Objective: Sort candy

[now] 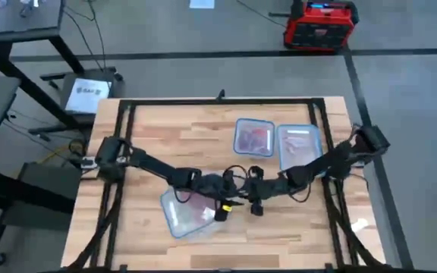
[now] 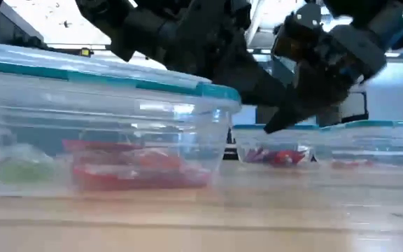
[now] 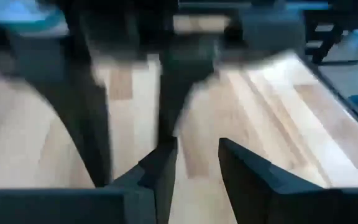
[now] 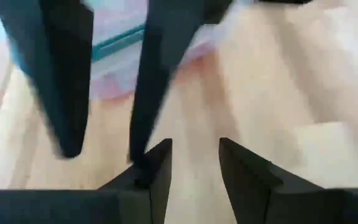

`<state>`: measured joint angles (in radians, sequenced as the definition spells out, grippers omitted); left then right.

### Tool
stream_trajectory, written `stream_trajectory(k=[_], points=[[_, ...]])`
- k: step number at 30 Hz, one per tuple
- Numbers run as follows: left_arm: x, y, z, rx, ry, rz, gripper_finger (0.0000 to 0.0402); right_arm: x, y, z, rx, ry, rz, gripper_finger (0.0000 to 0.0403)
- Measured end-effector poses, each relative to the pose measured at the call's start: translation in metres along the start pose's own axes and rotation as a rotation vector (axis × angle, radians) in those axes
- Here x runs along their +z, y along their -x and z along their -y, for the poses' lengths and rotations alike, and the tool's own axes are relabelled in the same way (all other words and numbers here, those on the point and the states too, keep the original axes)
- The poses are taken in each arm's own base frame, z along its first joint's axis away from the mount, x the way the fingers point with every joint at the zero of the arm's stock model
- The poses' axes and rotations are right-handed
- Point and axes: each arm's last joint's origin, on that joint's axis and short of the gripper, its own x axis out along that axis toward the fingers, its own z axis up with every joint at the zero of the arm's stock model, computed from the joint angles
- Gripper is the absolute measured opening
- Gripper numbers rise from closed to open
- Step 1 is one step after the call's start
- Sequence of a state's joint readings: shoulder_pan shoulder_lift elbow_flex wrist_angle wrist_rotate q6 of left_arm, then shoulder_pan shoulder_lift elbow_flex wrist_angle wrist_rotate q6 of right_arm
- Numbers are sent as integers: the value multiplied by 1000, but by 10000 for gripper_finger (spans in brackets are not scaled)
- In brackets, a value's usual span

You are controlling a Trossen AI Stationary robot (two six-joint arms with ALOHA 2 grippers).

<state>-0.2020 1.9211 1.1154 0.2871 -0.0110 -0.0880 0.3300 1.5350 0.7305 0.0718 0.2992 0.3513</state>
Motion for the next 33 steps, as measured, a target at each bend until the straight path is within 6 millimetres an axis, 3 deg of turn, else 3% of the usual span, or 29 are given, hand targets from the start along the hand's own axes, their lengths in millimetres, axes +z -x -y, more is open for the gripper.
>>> stream_trajectory(k=[3,6,12,16,22,27,33], points=[[23,26,-2,34,19,-68,109,9,12,-1,10,8,17,120],[47,65,0,75,75,-158,109,28,24,-11,84,-10,159,120],[61,144,17,226,139,-208,109,47,23,-32,218,-36,410,120],[32,186,27,395,169,-238,109,54,-6,-47,258,-40,431,120],[-37,210,15,433,349,-234,109,71,-61,-71,242,23,240,120],[-81,213,9,404,517,-272,109,69,-87,-69,154,50,38,120],[-94,191,20,217,634,-285,109,70,-76,-45,72,107,-119,120]])
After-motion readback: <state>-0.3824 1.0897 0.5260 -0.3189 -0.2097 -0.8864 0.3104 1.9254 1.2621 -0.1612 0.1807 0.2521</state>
